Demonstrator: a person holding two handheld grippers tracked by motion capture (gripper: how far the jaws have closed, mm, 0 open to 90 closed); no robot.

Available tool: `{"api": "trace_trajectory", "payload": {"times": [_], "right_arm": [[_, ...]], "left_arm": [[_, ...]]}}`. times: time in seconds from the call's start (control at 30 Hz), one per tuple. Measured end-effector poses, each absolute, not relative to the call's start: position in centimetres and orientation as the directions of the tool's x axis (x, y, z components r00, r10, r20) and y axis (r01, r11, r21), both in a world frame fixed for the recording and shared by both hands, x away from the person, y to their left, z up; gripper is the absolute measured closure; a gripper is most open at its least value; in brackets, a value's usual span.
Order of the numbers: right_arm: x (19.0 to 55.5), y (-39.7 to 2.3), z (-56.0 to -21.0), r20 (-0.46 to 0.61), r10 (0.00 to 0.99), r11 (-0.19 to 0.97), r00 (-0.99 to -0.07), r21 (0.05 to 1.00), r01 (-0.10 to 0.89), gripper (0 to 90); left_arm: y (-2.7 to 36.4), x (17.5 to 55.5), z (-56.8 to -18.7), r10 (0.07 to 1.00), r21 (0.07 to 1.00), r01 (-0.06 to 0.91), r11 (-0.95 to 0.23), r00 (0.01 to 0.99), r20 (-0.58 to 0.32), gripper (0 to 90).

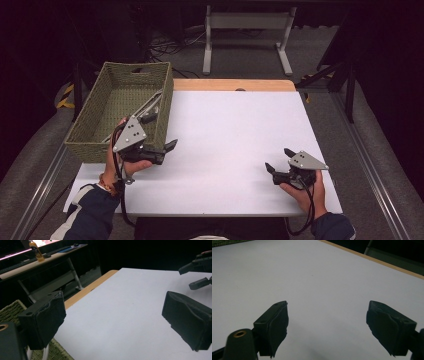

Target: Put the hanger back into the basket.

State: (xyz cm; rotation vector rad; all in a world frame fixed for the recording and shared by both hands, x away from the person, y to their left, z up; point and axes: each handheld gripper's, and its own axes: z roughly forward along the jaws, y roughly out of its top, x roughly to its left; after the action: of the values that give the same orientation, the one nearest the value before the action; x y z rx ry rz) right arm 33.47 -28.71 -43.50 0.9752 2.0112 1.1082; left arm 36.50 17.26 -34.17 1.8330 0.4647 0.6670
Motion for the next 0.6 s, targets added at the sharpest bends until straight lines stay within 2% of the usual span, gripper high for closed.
{"api": "trace_trajectory", "payload": {"times": [0.23, 0.6], "right_arm": [[32.9, -27.9, -43.1, -0.19, 0.822, 0.379, -0.536, 0.886, 0.268, 17.5], [32.4, -26.6, -42.8, -0.216, 0.801, 0.401, -0.558, 0.886, 0.233, 15.8]], "left_arm": [[16.9, 35.2, -36.0, 0.567, 0.923, -0.002, -0.385, 0.789, 0.238, 7.4], [17.5, 34.3, -38.4, 0.572, 0.914, 0.017, -0.404, 0.785, 0.238, 7.8]]}}
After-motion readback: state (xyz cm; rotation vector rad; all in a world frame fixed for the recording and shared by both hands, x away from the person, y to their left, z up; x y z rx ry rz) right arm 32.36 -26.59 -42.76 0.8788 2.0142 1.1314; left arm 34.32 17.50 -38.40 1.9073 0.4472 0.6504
